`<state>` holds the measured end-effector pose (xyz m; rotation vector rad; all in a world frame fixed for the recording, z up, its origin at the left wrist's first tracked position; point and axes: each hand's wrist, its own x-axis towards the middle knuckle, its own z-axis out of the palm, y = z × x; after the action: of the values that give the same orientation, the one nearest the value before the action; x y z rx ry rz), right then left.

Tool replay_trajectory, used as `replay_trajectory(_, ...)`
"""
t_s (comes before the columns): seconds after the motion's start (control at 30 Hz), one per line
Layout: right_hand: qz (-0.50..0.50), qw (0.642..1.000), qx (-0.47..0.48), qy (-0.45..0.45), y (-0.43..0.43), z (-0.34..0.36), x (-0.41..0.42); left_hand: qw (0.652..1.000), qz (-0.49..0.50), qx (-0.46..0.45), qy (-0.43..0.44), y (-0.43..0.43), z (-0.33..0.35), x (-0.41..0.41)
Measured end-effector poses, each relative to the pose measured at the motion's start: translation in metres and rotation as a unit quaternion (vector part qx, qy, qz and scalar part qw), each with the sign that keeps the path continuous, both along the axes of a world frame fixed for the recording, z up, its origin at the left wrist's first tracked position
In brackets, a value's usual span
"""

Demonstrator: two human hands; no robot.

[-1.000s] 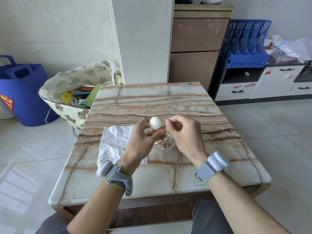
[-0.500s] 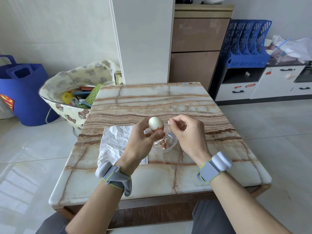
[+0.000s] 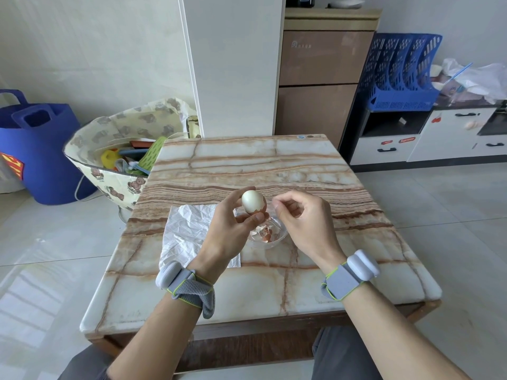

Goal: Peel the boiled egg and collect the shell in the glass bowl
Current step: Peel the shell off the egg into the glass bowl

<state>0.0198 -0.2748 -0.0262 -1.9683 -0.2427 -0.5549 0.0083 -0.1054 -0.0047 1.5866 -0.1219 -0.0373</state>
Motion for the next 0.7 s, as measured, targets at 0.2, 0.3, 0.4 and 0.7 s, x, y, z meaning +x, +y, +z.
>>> replay_trajectory(0.2, 0.037, 0.999, 0.032, -0.005, 0.0053, 0.0033, -0.0022, 1.0, -0.007, 0.01, -0.01, 0.0, 0.0012, -0.0013)
replay_trajectory(0.3, 0.039, 0.998, 0.048, 0.001, 0.0076, 0.0038, -0.0016, 1.0, -0.011, -0.006, -0.006, 0.0005, 0.0017, -0.0018)
replay_trajectory(0.4, 0.041, 0.997, 0.064, 0.007, 0.0061, 0.0038, 0.0, 0.999, -0.017, -0.032, 0.003, 0.0011, 0.0005, -0.002)
replay_trajectory(0.7, -0.02, 0.994, -0.065, -0.088, 0.0069, 0.0, 0.0002, 1.0, -0.006, -0.019, 0.003, 0.0004, -0.0036, 0.0002)
